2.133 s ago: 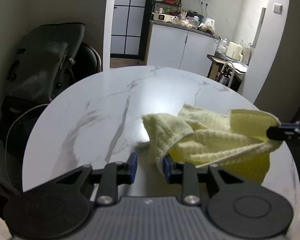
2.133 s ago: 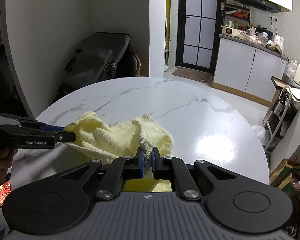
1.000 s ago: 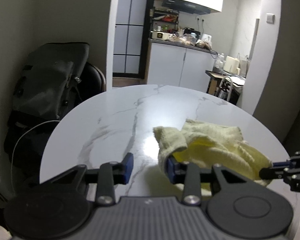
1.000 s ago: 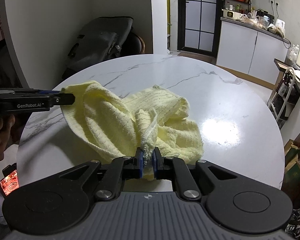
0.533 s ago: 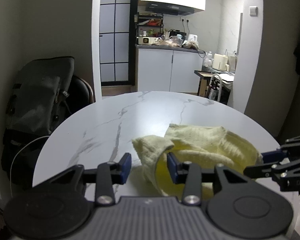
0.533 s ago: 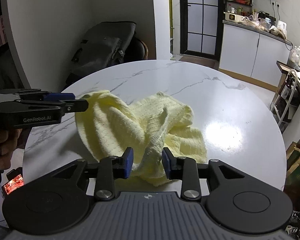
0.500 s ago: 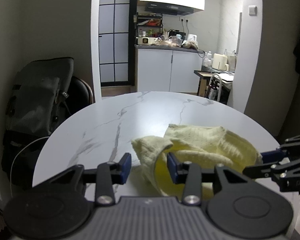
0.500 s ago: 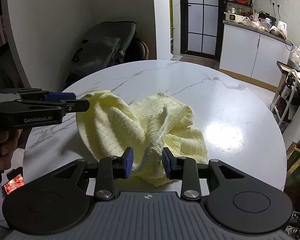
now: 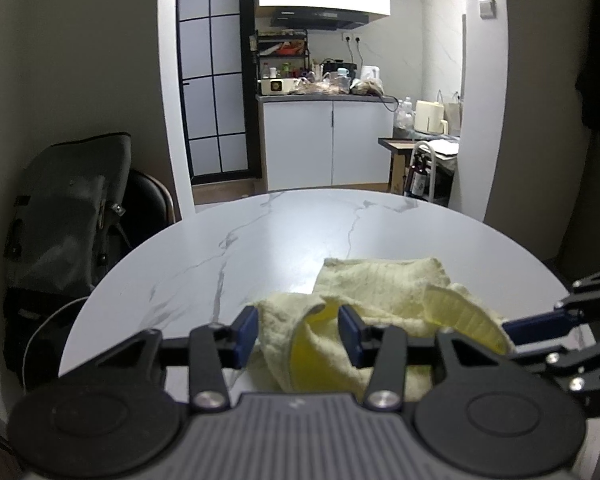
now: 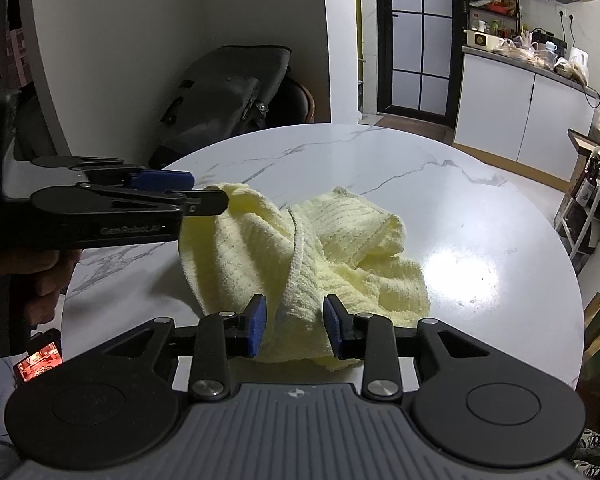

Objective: Fold towel

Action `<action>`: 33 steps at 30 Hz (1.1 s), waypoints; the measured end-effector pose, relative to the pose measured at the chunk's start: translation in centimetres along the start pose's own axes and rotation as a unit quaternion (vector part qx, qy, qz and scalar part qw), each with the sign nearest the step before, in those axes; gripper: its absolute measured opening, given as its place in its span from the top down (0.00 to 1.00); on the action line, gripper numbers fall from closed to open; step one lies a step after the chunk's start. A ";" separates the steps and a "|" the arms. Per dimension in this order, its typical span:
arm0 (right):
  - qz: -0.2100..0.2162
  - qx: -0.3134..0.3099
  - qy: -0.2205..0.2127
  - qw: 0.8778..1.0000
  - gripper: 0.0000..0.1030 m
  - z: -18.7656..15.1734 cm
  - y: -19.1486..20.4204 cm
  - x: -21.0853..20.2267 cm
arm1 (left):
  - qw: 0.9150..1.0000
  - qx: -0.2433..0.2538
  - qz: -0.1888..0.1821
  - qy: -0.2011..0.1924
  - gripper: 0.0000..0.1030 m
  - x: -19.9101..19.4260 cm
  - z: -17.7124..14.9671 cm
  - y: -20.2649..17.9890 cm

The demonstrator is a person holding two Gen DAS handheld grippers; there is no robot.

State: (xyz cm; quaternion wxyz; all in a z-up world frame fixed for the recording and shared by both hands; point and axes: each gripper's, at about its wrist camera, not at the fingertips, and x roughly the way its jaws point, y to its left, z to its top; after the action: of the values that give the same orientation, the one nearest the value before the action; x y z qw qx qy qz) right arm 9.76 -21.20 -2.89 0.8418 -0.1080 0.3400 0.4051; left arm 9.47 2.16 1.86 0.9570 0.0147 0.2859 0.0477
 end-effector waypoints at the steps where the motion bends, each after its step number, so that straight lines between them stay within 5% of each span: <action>1: 0.000 0.000 -0.001 1.000 0.66 0.1 0.0 0.0 | 1.000 0.004 0.001 0.001 0.55 0.1 0.1 -0.1; 10: -0.003 -0.003 -0.001 1.000 0.66 0.8 -0.1 0.3 | 1.000 0.005 0.004 0.016 0.89 1.0 0.2 0.3; 33: -0.031 -0.037 0.010 0.999 0.66 5.1 0.7 4.5 | 1.000 -0.021 -0.016 0.016 0.90 0.1 -0.7 1.1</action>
State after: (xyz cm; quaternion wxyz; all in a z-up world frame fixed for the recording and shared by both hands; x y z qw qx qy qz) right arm 13.68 -15.64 -2.02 0.8460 -0.1538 0.3294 0.3899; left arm 9.06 3.30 1.30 0.9529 -0.0103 0.3006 0.0389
